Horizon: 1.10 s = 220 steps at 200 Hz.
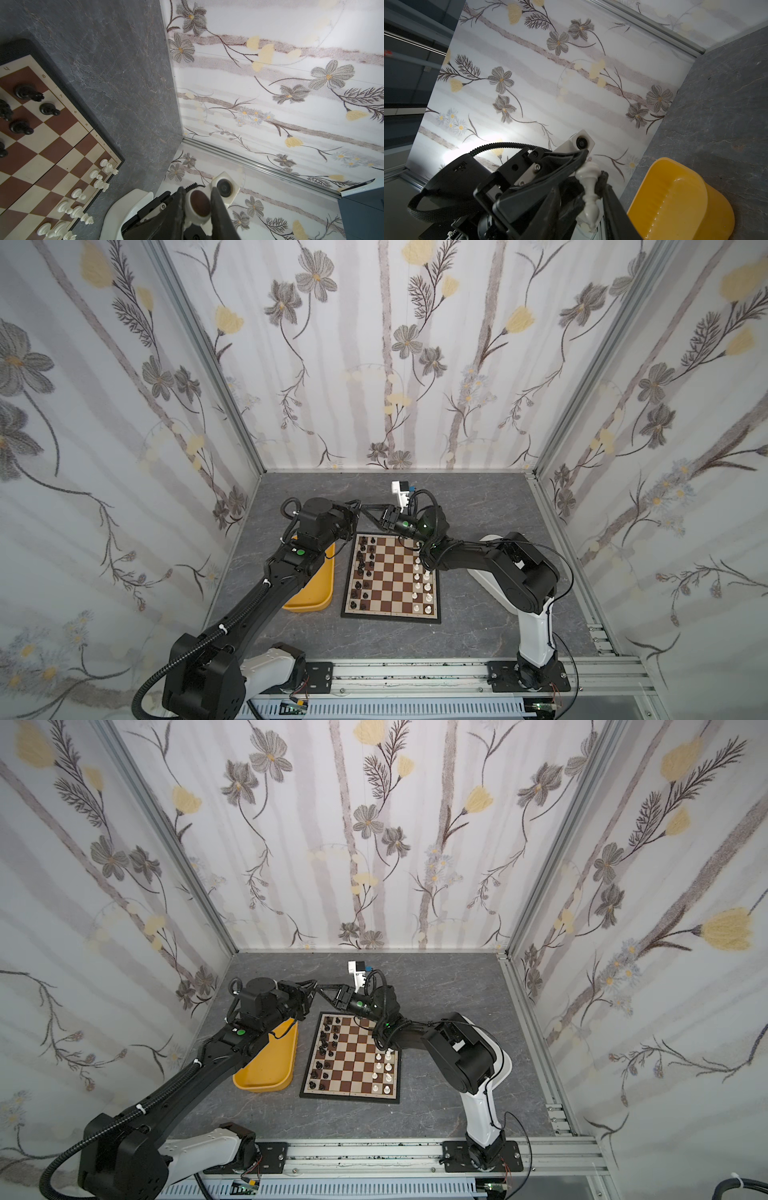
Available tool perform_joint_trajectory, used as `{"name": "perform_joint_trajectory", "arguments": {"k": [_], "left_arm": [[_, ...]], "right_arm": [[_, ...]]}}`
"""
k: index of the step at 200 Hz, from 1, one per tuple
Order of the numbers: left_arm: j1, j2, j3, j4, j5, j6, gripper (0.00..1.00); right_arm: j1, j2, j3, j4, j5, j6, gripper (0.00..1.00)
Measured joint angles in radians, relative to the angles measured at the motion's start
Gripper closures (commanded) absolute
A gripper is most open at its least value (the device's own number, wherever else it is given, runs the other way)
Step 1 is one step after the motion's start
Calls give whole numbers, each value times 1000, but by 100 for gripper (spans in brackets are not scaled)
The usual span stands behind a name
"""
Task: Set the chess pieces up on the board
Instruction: 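Close the right gripper on the white piece held by the left gripper, then open the left gripper and withdraw it while the right gripper carries the piece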
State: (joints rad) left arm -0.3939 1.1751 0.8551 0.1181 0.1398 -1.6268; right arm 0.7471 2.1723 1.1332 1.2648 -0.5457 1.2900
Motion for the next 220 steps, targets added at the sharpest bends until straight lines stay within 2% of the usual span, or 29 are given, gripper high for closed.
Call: {"name": "perform_joint_trajectory", "arguments": {"k": [109, 182, 204, 220], "left_arm": [[-2, -17, -9, -2, -13, 6, 79], [-3, -26, -19, -2, -35, 16, 73], [-3, -18, -19, 5, -36, 17, 63], [-3, -12, -22, 5, -38, 25, 47]], "right_arm": [[2, 5, -3, 15, -6, 31, 79], [0, 10, -2, 35, -8, 51, 90], [0, 10, -1, 37, -8, 60, 94], [-4, 10, -2, 45, -9, 66, 96]]}}
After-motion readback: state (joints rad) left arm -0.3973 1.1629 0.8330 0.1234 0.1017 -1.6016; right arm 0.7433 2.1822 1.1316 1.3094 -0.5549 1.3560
